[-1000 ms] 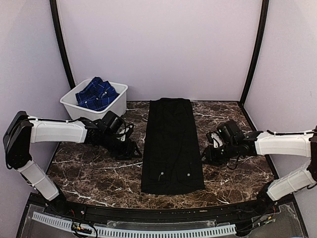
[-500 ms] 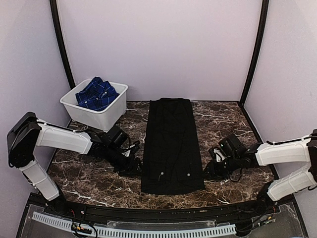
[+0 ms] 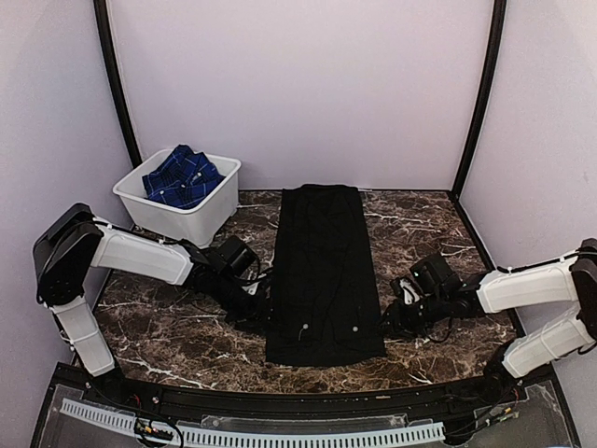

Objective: Fold and stack the long sleeve shirts
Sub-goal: Pick up the rectangle-folded shirt from the center of the board.

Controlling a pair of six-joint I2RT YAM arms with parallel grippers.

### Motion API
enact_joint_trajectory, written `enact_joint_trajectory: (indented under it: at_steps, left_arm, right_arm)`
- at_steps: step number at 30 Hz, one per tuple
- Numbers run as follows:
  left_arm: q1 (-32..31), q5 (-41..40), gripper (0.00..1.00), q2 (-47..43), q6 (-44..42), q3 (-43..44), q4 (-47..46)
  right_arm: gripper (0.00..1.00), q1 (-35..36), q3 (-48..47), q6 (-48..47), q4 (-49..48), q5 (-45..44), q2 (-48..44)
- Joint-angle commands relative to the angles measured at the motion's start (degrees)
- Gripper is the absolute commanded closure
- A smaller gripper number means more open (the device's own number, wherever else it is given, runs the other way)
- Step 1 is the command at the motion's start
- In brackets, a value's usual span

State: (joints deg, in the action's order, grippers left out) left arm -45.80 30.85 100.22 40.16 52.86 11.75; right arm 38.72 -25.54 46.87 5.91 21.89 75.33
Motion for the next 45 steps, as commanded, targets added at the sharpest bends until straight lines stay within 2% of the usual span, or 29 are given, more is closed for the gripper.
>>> enact_joint_trajectory:
  at_steps: [1,19,25,29,31,38,45]
  left_arm:
    - [-0.58,-0.47,0.51,2.3,-0.74,1.86,4.06]
    - [-1.46,5.65,0.72,4.72,2.79,3.8,3.2]
    - [-1.48,6.5,0.84,4.67,4.41,4.59,2.25]
    - [-1.48,6.67,0.96,4.01,5.33,4.85,1.89]
    - [-1.48,6.58,1.0,3.19,5.76,4.88,1.92]
    - [-1.48,6.52,1.0,-0.73,6.48,5.35,2.95]
    - [-0.08,6.94,1.0,-3.66,9.03,9.45,4.91]
  right_arm:
    - [0.69,0.46,1.78,1.04,-2.5,1.73,1.54]
    - [0.86,0.48,1.24,2.4,-3.58,3.55,1.65]
    - [0.93,0.48,0.55,3.36,-4.19,3.21,1.32]
    - [1.0,0.41,0.02,4.03,-4.33,3.23,0.56]
    - [1.0,0.45,-0.31,4.18,-3.87,3.2,-0.07]
    - [1.0,0.4,-3.34,3.86,0.15,3.16,-3.35]
    - [1.0,-0.04,-13.23,2.23,5.34,1.34,-3.13]
